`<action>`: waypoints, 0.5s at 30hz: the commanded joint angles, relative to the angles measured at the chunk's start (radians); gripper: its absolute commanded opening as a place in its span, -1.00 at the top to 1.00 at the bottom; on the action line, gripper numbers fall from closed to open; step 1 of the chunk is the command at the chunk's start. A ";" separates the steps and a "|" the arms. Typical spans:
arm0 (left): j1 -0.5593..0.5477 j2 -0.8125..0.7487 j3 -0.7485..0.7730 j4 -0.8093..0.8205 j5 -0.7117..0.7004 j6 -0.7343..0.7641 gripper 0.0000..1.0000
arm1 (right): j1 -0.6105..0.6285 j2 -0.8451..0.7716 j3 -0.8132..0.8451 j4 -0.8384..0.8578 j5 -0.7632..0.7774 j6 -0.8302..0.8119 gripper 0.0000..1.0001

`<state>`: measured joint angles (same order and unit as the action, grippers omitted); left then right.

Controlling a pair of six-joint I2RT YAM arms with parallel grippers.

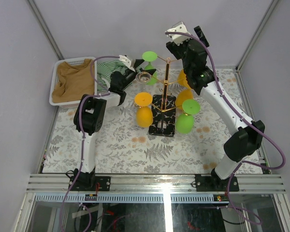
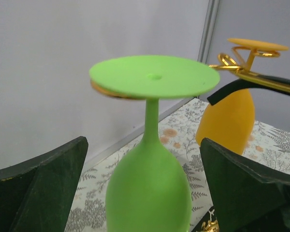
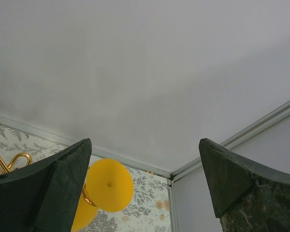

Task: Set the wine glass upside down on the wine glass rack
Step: Reset both arms

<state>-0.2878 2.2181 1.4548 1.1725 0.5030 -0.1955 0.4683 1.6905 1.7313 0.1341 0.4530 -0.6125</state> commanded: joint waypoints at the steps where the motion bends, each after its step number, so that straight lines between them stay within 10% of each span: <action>1: 0.009 -0.063 -0.064 0.055 -0.037 0.023 -0.99 | -0.005 -0.033 0.008 0.016 -0.024 0.024 -0.98; 15: 0.120 -0.184 -0.229 0.063 -0.079 -0.022 -0.99 | -0.006 -0.059 -0.025 -0.004 -0.030 0.059 -0.98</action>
<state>-0.1986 2.0960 1.2663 1.1744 0.4461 -0.2089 0.4683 1.6897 1.7111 0.1051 0.4248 -0.5728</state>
